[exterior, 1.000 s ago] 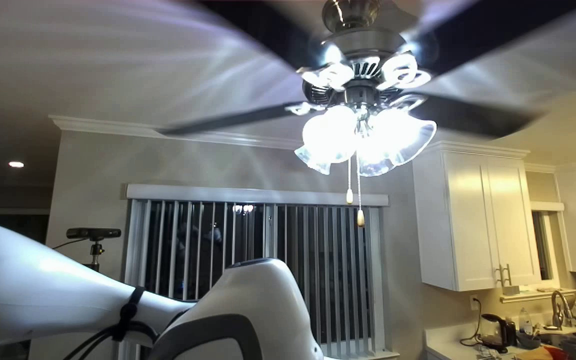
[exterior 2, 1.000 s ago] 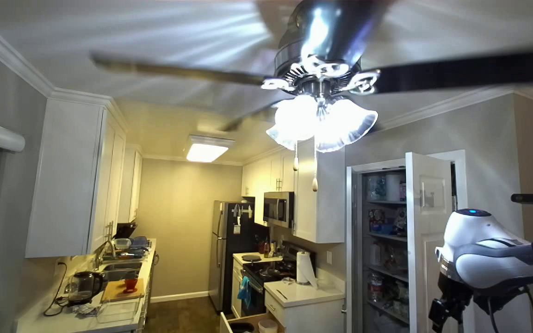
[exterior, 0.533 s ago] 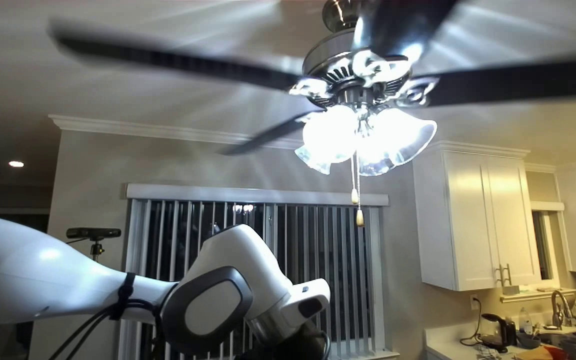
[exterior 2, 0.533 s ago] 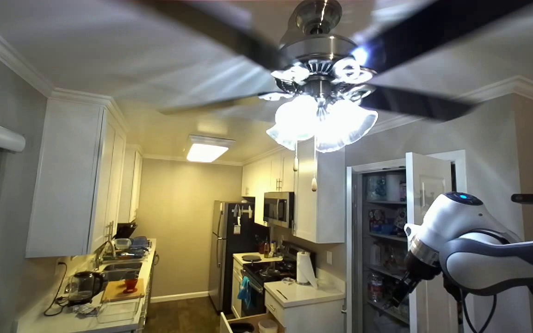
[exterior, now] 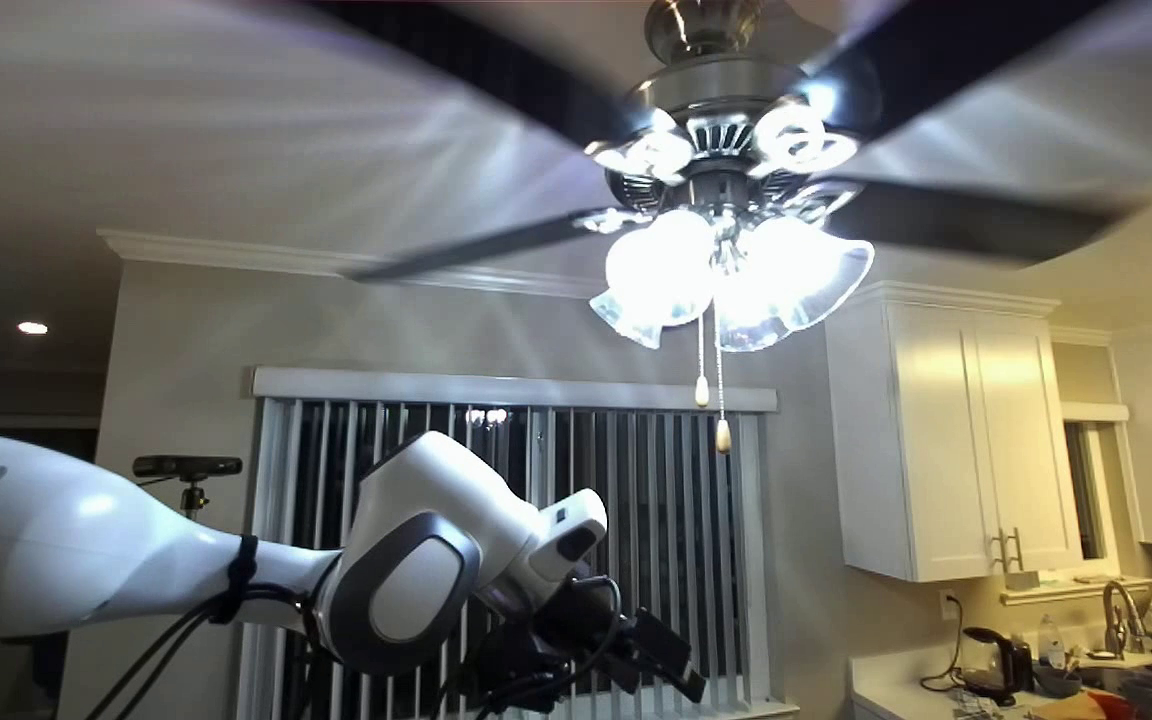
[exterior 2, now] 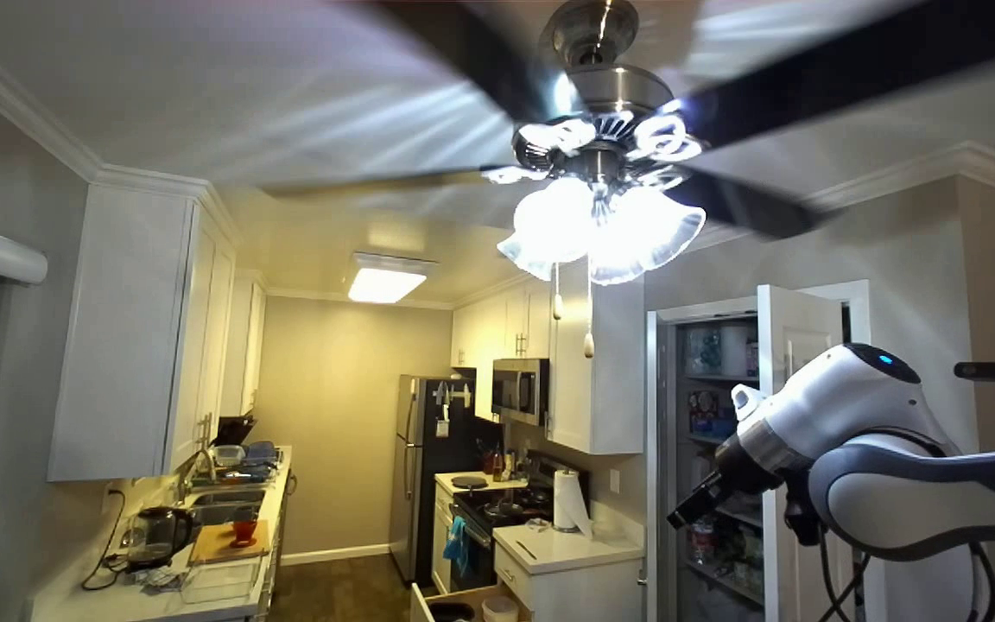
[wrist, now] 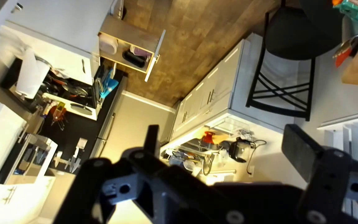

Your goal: Pull the longer cord of the ceiling lamp

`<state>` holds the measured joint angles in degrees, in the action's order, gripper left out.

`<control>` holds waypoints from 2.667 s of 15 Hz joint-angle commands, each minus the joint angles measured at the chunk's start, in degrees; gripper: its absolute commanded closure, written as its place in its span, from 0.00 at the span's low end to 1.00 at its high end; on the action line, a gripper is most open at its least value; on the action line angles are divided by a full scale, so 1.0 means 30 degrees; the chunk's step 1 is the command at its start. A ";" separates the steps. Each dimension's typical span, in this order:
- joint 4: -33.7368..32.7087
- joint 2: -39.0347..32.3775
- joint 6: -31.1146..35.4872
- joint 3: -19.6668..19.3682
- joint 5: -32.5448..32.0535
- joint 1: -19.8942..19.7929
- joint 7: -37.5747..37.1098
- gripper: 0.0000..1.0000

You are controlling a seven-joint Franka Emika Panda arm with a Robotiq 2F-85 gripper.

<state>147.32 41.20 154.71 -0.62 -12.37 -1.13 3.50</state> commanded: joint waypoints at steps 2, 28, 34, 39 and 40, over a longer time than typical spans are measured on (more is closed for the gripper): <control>-0.0715 -0.0825 0.2196 0.0790 0.0991 0.0430 -0.0532 0.00; -0.7822 -0.5986 1.0331 0.8613 0.0007 -0.8365 -0.5363 0.00; -0.7889 -0.5402 1.1698 1.0871 0.0366 -1.1263 -0.5974 0.00; -0.7871 -0.5056 1.2618 1.2752 0.0775 -1.3674 -0.6443 0.00; -0.7872 -0.4996 1.2739 1.3019 0.0849 -1.3966 -0.6540 0.00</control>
<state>123.46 25.12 190.85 35.53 -11.06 -39.36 -14.60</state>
